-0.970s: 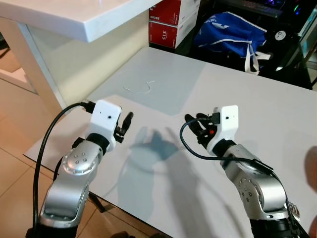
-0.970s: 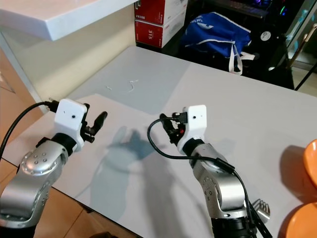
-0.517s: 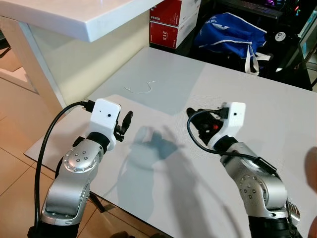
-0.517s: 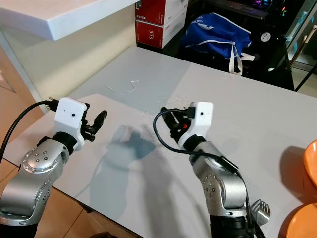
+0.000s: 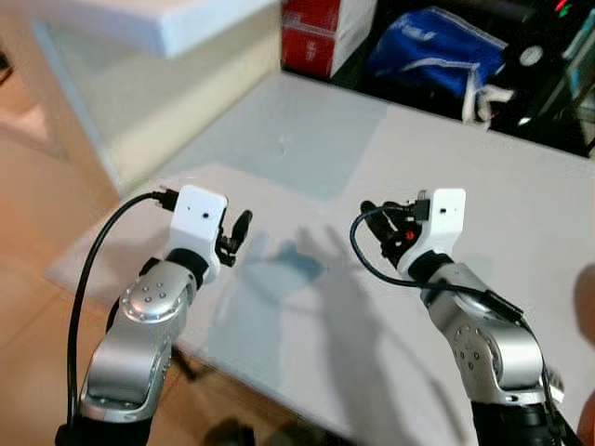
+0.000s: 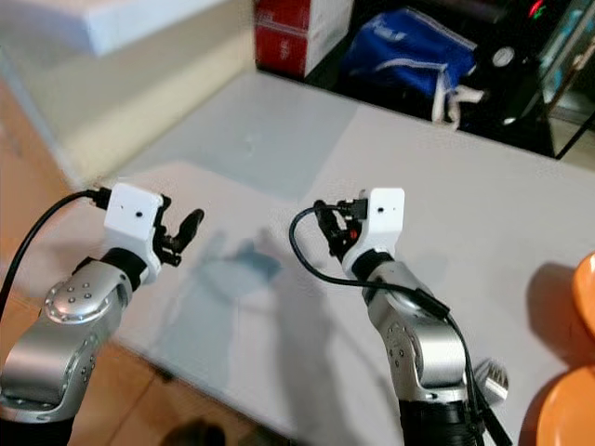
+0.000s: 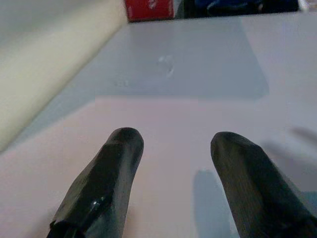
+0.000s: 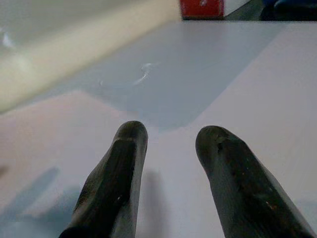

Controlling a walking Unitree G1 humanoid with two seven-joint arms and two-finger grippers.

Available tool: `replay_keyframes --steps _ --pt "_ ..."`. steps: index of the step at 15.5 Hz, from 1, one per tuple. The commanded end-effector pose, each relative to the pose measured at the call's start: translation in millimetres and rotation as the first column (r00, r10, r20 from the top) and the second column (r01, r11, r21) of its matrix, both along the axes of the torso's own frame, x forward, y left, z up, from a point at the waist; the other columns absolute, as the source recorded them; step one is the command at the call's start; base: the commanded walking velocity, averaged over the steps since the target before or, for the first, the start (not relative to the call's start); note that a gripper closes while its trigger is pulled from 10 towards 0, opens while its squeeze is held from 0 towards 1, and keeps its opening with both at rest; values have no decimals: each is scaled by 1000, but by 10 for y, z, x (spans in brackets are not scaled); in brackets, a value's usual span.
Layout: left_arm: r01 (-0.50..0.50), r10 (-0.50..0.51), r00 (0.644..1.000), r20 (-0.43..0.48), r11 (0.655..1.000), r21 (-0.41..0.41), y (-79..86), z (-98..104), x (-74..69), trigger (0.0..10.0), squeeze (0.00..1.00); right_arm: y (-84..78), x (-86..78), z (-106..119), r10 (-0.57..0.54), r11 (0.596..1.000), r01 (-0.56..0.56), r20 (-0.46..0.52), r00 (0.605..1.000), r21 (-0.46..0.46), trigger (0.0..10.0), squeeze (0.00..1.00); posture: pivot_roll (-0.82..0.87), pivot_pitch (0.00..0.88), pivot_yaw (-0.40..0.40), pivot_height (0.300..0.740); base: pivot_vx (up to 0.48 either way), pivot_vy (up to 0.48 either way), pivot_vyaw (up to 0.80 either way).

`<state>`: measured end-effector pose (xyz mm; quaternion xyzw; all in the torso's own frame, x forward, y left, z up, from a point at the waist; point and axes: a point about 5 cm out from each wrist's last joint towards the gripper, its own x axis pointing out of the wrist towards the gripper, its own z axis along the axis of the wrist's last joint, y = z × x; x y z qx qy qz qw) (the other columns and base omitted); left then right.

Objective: Setting the table

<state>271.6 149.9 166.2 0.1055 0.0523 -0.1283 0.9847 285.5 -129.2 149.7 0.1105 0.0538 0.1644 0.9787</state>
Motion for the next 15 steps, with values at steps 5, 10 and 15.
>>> replay_keyframes --steps 5,10,15 --pt "-38 37 998 -44 998 -40 44 -3 -8 10000 0 -7 4 56 -7 1000 7 32 999 -2 10000 0 15 37 -33 740 -216 96 0" --pt "-33 33 999 -24 999 -11 66 14 8 10000 0 -30 13 86 -22 999 21 47 999 26 10000 0 16 36 -34 740 0 480 -256" --pt "-45 45 999 -16 999 5 92 36 7 10000 0 -29 20 84 -26 999 25 48 999 25 10000 0 19 34 -37 740 0 480 -800"
